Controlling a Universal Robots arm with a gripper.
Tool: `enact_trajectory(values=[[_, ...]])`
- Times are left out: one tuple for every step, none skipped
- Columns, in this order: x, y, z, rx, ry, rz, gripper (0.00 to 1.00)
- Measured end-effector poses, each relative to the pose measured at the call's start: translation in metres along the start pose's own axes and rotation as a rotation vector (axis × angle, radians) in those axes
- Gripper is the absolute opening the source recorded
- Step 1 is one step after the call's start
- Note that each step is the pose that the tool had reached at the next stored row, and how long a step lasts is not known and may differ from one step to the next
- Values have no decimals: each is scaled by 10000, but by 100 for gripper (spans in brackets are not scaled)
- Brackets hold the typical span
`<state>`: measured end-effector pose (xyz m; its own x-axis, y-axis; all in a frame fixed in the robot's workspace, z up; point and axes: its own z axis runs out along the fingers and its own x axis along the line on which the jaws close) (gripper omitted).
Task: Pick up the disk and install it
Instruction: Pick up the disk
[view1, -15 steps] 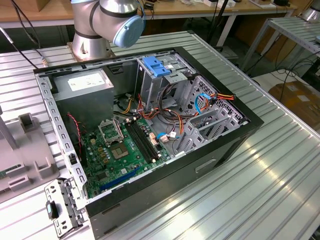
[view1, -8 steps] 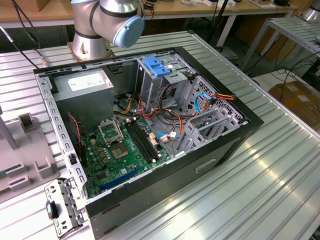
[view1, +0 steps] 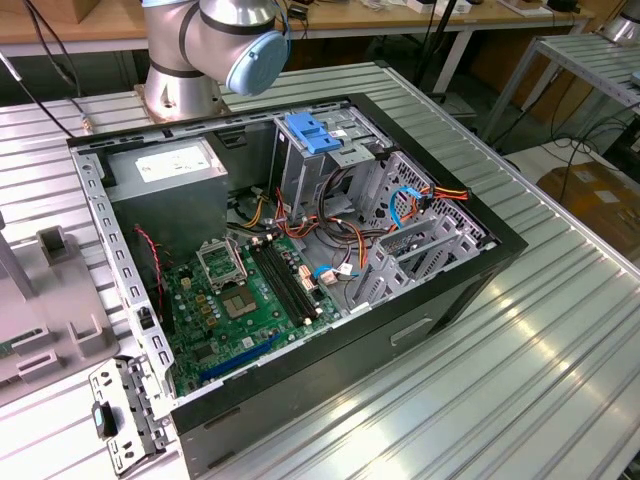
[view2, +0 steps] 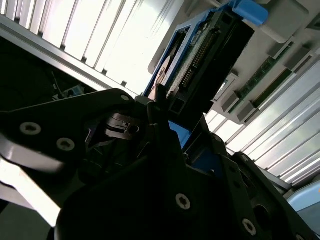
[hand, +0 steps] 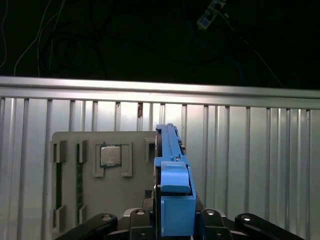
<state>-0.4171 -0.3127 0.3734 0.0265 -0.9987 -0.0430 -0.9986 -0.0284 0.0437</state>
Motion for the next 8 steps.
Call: enact_trajectory(values=[[0,0,-11,0,0,0,37],[-1,1,-18,0,0,0,37],[-1,1,-25,1,0,0,37],[-1,1,-34,0,0,0,37],[-2,2,-43,-1,0,0,37],[-2,2,-54,0,0,0,37],[-3,3,-62,0,-1,0,37],[-4,3,-81,0,0,0,37]])
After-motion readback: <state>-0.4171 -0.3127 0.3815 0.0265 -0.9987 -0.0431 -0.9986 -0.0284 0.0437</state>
